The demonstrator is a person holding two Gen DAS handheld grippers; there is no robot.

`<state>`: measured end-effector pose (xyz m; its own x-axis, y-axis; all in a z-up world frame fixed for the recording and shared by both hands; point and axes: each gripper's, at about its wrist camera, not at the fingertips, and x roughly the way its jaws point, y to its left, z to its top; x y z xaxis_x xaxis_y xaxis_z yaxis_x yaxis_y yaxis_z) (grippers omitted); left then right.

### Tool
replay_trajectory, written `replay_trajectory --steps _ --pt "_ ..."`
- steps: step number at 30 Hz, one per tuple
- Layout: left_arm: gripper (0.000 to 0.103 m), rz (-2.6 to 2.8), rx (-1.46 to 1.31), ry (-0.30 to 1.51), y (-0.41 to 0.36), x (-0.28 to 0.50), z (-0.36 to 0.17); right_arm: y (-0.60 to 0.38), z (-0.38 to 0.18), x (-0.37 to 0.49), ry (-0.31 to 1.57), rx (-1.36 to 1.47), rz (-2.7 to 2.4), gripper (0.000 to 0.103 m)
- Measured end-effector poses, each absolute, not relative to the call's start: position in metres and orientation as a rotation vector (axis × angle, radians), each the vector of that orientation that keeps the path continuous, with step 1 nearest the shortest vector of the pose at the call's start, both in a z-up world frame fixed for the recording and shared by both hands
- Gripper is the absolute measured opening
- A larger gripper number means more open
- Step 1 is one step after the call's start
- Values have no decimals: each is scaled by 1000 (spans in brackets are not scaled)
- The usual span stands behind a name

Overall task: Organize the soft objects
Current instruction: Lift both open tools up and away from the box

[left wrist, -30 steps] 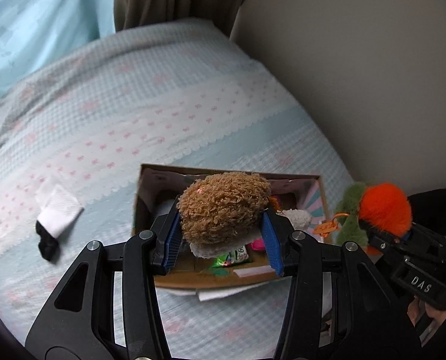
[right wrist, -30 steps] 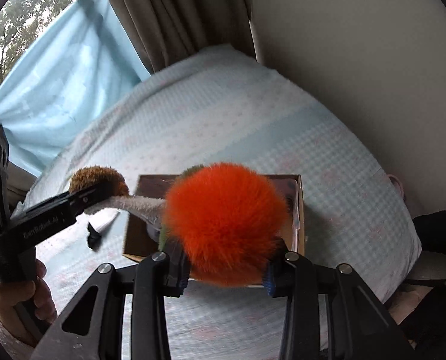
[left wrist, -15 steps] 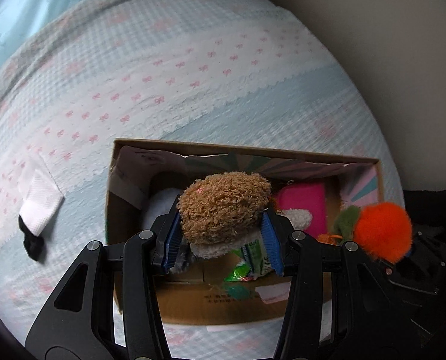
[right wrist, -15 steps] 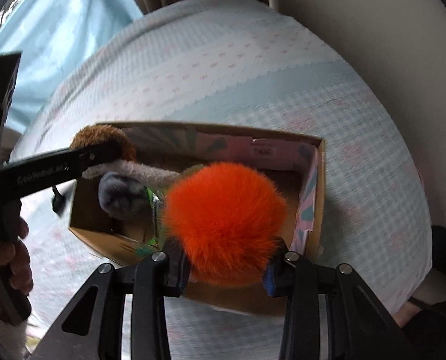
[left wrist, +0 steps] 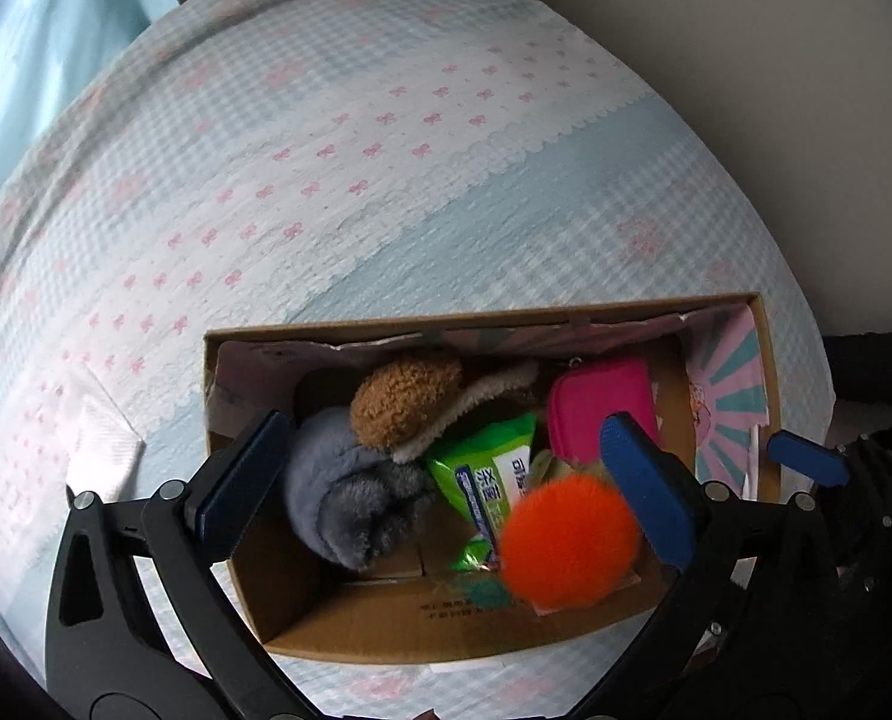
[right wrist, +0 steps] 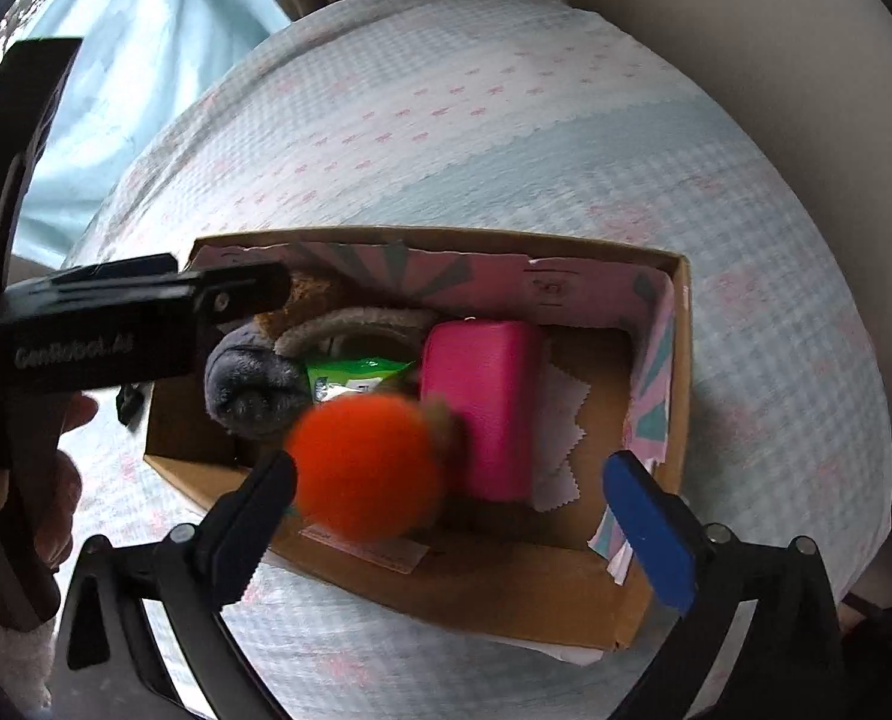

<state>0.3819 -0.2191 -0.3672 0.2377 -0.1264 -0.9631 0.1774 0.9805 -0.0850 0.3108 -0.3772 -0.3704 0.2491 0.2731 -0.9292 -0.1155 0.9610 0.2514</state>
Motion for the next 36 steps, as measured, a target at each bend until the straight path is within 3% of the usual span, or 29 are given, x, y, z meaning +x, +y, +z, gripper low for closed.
replay_trajectory --steps 14,36 --pt "103 -203 28 1228 -197 354 -317 -370 -327 295 1197 132 209 102" --pt "103 -170 -31 948 -84 212 -165 -318 -157 187 931 110 -13 102"
